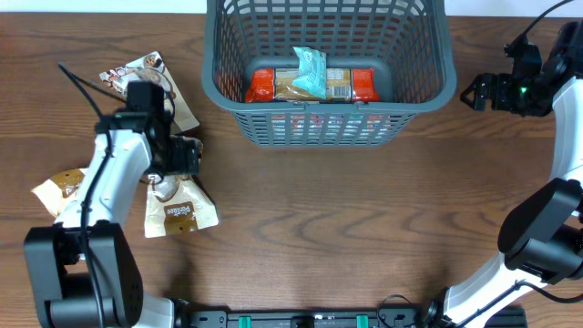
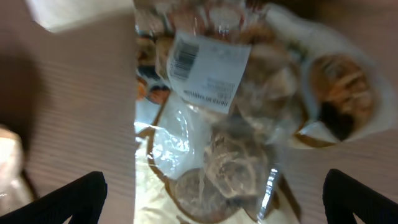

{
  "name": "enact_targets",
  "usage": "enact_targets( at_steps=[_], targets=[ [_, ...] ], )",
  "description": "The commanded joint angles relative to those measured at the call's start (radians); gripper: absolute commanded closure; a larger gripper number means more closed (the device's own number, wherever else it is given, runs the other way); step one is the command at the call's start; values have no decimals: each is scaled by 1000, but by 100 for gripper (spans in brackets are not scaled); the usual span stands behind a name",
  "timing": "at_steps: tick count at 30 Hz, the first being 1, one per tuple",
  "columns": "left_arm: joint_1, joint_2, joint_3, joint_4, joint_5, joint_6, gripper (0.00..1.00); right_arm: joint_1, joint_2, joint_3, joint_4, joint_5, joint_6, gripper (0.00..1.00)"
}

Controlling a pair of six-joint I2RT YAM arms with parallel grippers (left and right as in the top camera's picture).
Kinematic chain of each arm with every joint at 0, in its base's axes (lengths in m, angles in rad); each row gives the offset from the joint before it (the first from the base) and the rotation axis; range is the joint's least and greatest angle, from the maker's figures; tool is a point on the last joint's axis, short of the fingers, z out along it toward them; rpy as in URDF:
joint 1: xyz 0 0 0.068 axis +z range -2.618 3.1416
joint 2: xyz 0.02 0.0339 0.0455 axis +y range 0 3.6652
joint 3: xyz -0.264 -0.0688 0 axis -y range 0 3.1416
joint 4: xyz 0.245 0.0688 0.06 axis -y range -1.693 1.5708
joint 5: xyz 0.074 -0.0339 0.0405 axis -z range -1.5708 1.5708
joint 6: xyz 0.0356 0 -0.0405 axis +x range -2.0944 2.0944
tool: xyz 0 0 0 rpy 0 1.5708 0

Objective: Pack container
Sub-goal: 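Grasp the nearest brown snack pouch with left gripper and lift, then carry pouch with left gripper into basket and release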

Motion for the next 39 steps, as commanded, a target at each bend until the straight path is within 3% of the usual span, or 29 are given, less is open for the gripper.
enact_targets(
  at_steps=[1, 7, 10, 11, 12, 15, 19, 26, 32, 39],
  targets=[
    [3, 4, -69, 38, 13, 13, 2, 6, -5, -6, 0, -7, 9, 1],
    [3, 4, -192, 141, 13, 13, 2, 7, -5, -6, -8, -7, 10, 1],
    [3, 4, -233, 177, 13, 13, 9, 7, -5, -6, -14, -7, 9, 1],
    [3, 4, -234, 179, 13, 13, 14, 6, -5, -6, -14, -7, 9, 1],
    [3, 4, -234, 181, 13, 13, 26, 6, -5, -6, -14, -7, 9, 1],
    [3, 4, -234, 188, 13, 14, 71, 7, -5, -6, -16, -7, 9, 1],
    [3, 1, -230, 178, 13, 13, 92, 7, -5, -6, -21, -7, 4, 1],
    [1, -71, -82, 26, 13, 6, 94, 6, -5, -6, -22, -7, -2, 1],
    [2, -157, 249, -161, 14, -32, 94, 6, -5, -6, -19, -6, -10, 1],
    [-51, -155, 623, -216, 16, -6, 94, 6, -5, -6, -14, -3, -10, 1]
  ],
)
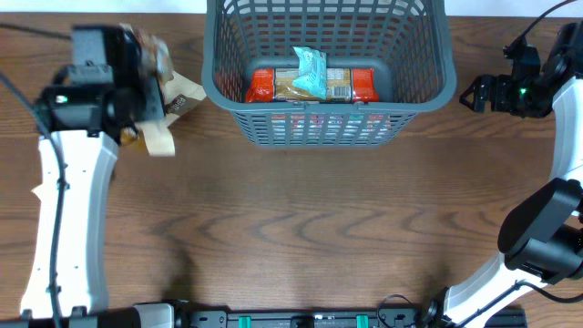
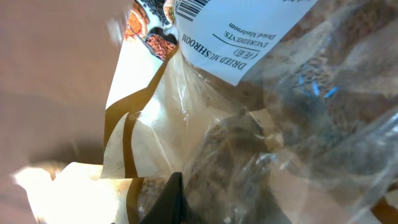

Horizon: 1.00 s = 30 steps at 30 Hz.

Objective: Pack container
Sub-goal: 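Carry pouch with left gripper into basket and release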

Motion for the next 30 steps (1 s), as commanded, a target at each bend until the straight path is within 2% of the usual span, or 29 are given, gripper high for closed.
enact_targets(
  at_steps=[1, 5, 8, 12, 16, 20, 27, 28, 29, 30],
  targets=[
    [-53, 7, 146, -8, -1, 24, 94, 6, -5, -5, 5, -3, -8, 1],
    [-138, 38, 294, 11, -1, 77, 94, 6, -5, -5, 10, -3, -8, 1],
    [-233, 81, 371, 45, -1, 180, 94, 6, -5, -5, 14, -2, -8, 1],
    [-368, 150, 408, 114, 0, 357, 94, 6, -5, -5, 20, 1, -8, 1],
    [-478, 226, 408, 200, -1, 614, 94, 6, -5, -5, 21, 1, -8, 1],
    [-513, 312, 408, 261, 0, 805, 95, 6, -5, -5, 20, 2, -16, 1],
    [-507, 460, 407, 294, 0, 823, 94, 6, -5, -5, 21, 3, -15, 1],
    [-507, 482, 407, 289, 0, 823, 88, 6, -5, -5, 21, 3, -15, 1],
    [-507, 500, 407, 285, 0, 823, 77, 6, -5, -5, 21, 3, -15, 1],
    [-507, 518, 407, 280, 0, 823, 74, 6, -5, -5, 21, 3, -16, 1]
  ],
)
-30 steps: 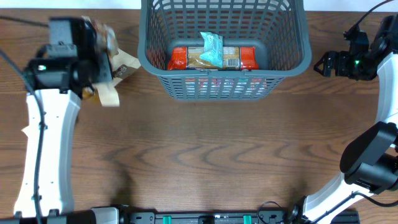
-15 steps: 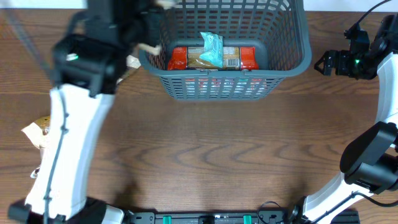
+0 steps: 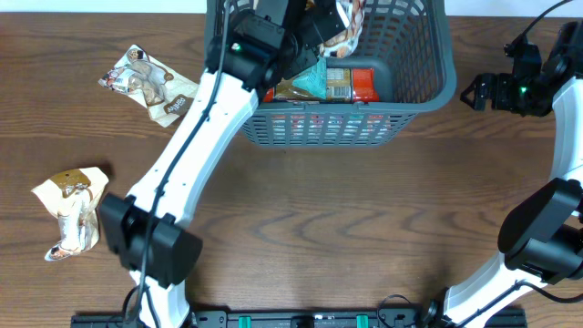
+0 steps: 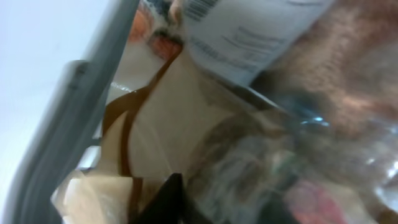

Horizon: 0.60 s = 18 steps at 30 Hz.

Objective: Pack container
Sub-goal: 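Carry pouch with left gripper into basket and release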

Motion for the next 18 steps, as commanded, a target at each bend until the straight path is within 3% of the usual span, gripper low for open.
enact_targets(
  at_steps=[1, 3, 4, 6, 7, 18],
  targets=[
    [3, 53, 11, -7, -5, 28, 72, 6, -5, -5, 0, 3, -13, 1],
    [1, 64, 11, -14, -5, 28, 67, 6, -5, -5, 0, 3, -13, 1],
    [1, 64, 11, -14, -5, 27, 58, 6, -5, -5, 0, 3, -13, 1],
    [1, 57, 11, -14, -9, 27, 8, 6, -5, -5, 0, 3, -13, 1],
    [1, 51, 11, -14, -13, 27, 1, 6, -5, -5, 0, 3, -13, 1],
    [29, -202, 12, -28, -248, -218, 1, 6, -5, -5, 0, 3, -13, 1]
  ],
)
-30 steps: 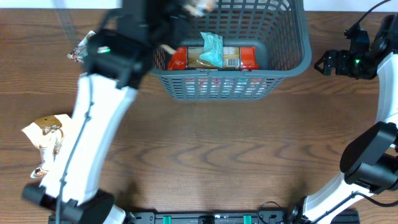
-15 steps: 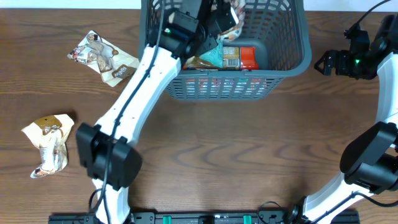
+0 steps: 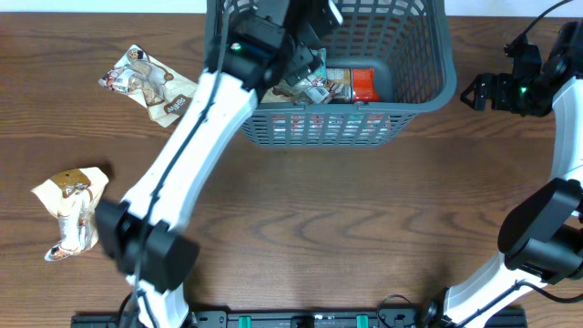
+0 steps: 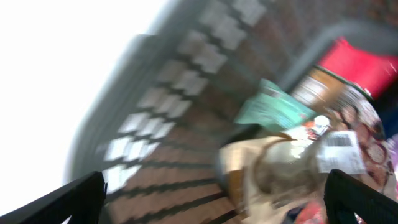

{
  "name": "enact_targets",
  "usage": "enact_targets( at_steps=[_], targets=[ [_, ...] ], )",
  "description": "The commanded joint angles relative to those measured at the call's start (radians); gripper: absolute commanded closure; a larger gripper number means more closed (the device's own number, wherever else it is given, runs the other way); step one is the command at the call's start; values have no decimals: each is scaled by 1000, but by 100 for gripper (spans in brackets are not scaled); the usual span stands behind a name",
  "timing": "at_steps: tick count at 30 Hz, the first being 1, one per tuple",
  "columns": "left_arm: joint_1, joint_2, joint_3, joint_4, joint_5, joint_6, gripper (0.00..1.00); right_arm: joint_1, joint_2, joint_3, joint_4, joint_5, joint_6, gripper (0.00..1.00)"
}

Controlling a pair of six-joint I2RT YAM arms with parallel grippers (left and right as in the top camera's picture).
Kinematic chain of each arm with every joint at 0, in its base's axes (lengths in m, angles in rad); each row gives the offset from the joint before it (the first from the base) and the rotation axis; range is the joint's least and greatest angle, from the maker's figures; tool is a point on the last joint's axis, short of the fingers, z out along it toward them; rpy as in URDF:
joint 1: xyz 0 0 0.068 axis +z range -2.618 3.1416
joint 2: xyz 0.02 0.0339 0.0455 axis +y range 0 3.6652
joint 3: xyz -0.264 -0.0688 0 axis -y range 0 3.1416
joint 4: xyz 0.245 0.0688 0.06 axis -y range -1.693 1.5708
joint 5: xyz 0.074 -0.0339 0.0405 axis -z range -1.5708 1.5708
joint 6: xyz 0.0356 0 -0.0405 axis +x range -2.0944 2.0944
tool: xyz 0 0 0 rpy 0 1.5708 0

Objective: Pack container
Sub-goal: 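Carry pouch with left gripper into basket and release, then move left gripper to the lower-left snack pouch and grasp it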

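Note:
The grey basket (image 3: 421, 91) stands at the table's far middle. In it lie a red-ended packet (image 3: 363, 84), a teal packet (image 4: 273, 109) and, on top of them, a clear dried-mushroom packet (image 3: 308, 87) with a white label. My left gripper (image 4: 217, 208) hangs open over the basket's left part, above that mushroom packet (image 4: 298, 168) and holding nothing. My right gripper (image 3: 475, 93) hovers off the basket's right side at the table's far right. Whether its fingers are open or shut does not show.
Two more snack packets lie on the wooden table to the left: a printed one (image 3: 146, 78) at the far left and a tan one (image 3: 71, 206) near the left edge. The basket's walls rise around the left gripper.
My left gripper was shut on the mushroom packet above the basket. Now it is open, and the packet lies in the basket on the other packets. The right arm has not moved.
My left gripper stood open over the mushroom packet on the table at the left. Then it was shut on the packet, lifted near the far left. Then it held the packet over the basket, and now the packet rests inside, released.

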Motion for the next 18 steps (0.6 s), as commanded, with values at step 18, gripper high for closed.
enact_targets(
  at_steps=[18],
  targets=[
    [594, -370, -111, -644, -142, -565, 2, 6, -5, -5, -20, 3, -13, 1]
  ],
)
